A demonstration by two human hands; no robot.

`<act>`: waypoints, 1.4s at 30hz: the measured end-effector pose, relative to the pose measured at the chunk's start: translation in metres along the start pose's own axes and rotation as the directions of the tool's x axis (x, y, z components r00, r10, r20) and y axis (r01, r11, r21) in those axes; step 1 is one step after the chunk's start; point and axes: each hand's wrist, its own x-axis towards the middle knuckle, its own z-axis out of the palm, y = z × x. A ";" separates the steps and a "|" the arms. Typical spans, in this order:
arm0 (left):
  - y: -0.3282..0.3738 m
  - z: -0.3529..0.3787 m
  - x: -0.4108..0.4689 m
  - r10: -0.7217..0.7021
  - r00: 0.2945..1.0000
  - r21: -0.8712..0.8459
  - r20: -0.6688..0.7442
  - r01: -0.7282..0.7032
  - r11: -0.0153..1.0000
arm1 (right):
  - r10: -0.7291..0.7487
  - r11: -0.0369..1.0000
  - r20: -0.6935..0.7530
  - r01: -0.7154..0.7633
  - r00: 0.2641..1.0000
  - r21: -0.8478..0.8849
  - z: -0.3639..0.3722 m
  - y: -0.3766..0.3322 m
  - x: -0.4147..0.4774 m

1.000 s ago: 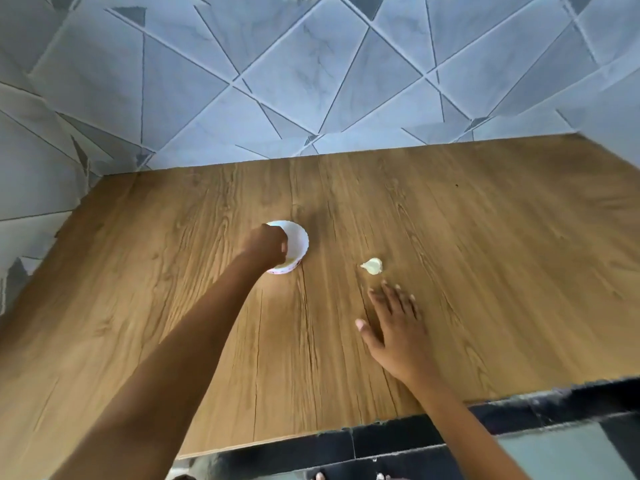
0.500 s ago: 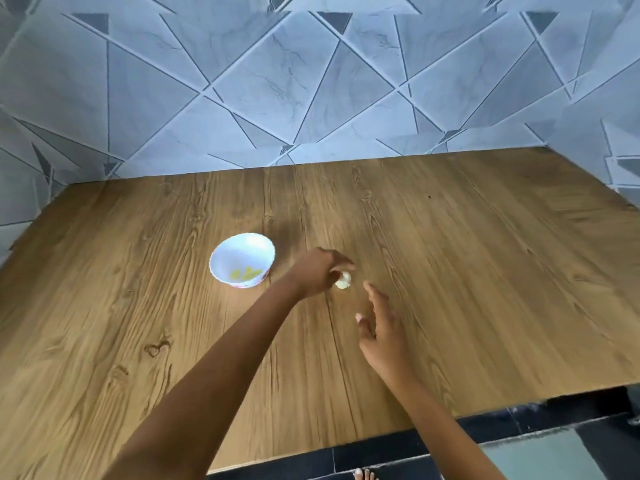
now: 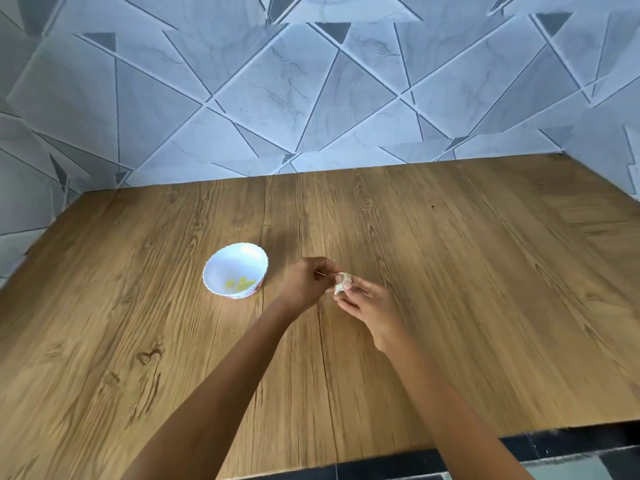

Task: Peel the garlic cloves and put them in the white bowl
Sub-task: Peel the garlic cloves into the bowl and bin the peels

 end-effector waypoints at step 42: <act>-0.012 -0.028 -0.094 -0.385 0.923 -0.387 -0.012 0.350 0.853 | -0.539 0.155 0.350 0.499 0.766 -0.853 -0.004 0.012 -0.007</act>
